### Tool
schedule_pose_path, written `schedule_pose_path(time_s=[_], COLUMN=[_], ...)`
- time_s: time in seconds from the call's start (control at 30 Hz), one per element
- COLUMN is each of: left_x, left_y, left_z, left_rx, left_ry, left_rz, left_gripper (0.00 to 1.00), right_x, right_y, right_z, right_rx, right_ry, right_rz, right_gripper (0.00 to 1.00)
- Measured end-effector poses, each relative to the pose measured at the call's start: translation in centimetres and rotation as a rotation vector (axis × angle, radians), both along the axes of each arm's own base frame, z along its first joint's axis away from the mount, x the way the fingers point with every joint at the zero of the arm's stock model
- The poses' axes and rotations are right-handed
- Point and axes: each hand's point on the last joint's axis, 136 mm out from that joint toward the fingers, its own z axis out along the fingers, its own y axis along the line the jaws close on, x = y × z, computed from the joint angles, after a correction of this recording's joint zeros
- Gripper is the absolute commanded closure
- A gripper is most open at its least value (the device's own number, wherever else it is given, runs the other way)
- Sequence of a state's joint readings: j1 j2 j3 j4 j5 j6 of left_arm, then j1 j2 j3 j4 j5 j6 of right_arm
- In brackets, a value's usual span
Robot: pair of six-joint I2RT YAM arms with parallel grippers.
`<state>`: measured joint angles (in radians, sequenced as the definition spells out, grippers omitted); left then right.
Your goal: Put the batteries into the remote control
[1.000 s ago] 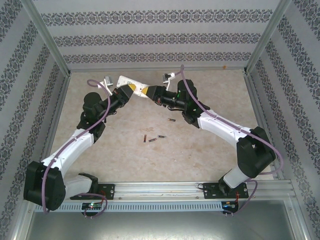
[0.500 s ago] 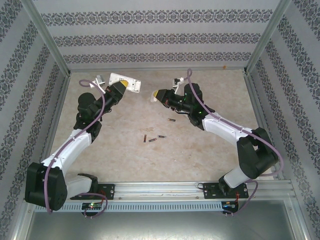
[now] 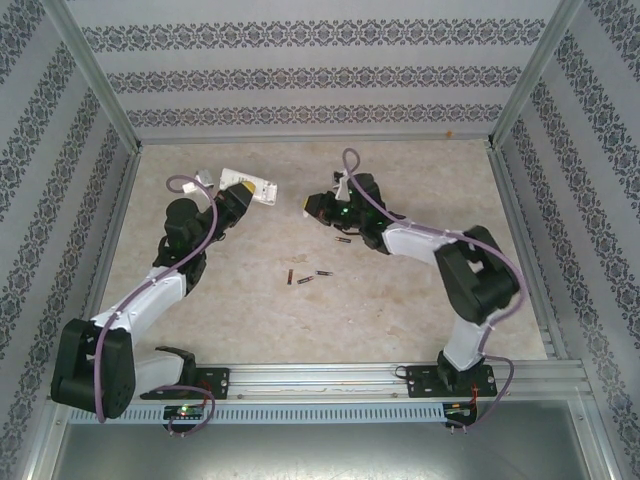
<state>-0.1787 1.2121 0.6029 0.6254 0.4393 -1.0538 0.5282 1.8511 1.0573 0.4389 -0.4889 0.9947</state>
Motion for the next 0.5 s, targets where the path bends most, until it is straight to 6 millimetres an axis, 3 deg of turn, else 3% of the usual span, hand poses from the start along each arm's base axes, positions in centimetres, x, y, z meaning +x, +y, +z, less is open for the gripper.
schedule_pose_path(time_s=[0.13,0.23,0.37,0.5], left_x=[0.2,0.4,0.3,0.5], left_y=[0.4,0.8,1.1,1.4], left_z=[-4.4,-7.5,-11.1,-13.6], left_rx=[0.029,0.047,0.066,0.080], left_ry=[0.099,0.168,0.247,0.300], left_rz=[0.018,0.034,0.053,0.070], left_gripper=[0.96,0.97,1.00,1.00], right_x=[0.9,1.3,1.6,1.6], right_y=[0.4,0.7,0.8,-0.1], right_z=[-5.9,-8.8,-9.3,-9.9], right_rx=[-0.076,-0.102,-0.104,-0.113], right_ry=[0.085,0.129,0.129,0.164], right_rz=[0.005,0.007,0.003,-0.028], right_gripper=[0.88,0.87,0.85,0.70])
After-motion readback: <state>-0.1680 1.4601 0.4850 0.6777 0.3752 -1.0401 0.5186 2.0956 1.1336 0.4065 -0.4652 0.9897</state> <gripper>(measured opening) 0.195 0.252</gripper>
